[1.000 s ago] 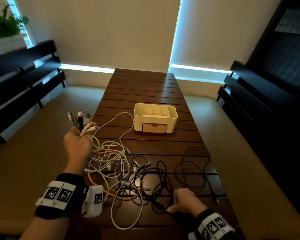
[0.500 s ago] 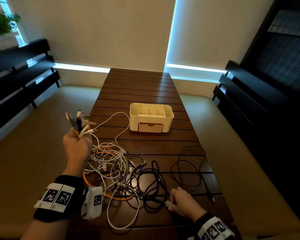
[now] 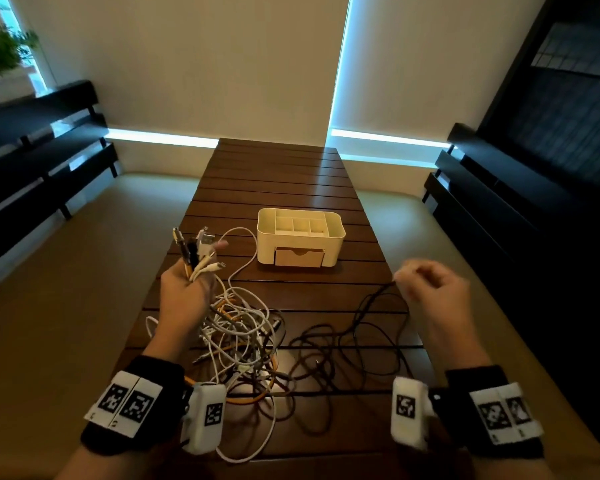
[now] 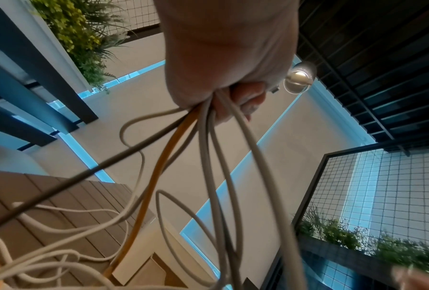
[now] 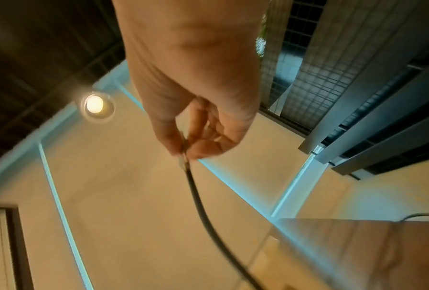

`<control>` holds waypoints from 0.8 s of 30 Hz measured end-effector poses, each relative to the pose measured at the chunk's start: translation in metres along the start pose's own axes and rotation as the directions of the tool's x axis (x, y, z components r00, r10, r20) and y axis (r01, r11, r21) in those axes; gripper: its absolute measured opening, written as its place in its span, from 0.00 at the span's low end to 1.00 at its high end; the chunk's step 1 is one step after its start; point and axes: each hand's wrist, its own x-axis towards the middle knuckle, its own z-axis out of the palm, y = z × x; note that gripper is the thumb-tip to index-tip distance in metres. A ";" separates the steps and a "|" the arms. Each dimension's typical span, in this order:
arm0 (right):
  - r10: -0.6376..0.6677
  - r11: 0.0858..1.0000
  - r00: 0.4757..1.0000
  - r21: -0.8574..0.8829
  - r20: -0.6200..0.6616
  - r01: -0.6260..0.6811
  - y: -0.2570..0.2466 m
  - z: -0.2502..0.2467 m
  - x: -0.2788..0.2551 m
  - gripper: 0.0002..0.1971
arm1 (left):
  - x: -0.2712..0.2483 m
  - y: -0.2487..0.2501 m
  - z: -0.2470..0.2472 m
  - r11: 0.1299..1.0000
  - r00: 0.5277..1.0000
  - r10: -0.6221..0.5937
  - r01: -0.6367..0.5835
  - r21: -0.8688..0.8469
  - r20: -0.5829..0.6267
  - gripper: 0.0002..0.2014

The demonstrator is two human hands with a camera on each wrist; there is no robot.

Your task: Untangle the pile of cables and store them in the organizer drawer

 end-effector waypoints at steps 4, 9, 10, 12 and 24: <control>-0.263 0.770 0.961 0.581 -0.086 0.263 -0.068 -0.012 0.003 0.08 | -0.005 0.003 0.002 0.999 0.999 -0.008 0.009 -0.031 0.053 0.15; -0.372 0.916 0.904 0.239 0.211 0.321 -0.083 0.028 -0.017 0.11 | -0.012 0.009 0.012 0.997 0.983 -0.017 0.030 -0.066 0.183 0.15; -0.327 0.943 0.892 0.167 0.313 0.287 -0.075 0.040 -0.020 0.13 | -0.014 0.009 0.016 0.997 0.979 -0.017 0.032 -0.073 0.203 0.14; -0.228 0.974 0.847 0.111 0.479 0.199 -0.059 0.063 -0.029 0.19 | -0.017 0.006 0.024 0.997 0.973 -0.022 0.040 -0.071 0.230 0.13; -0.108 0.973 0.896 0.231 0.432 0.006 -0.005 0.126 -0.054 0.13 | -0.035 0.003 0.049 0.903 0.873 -0.309 0.394 -0.174 0.377 0.28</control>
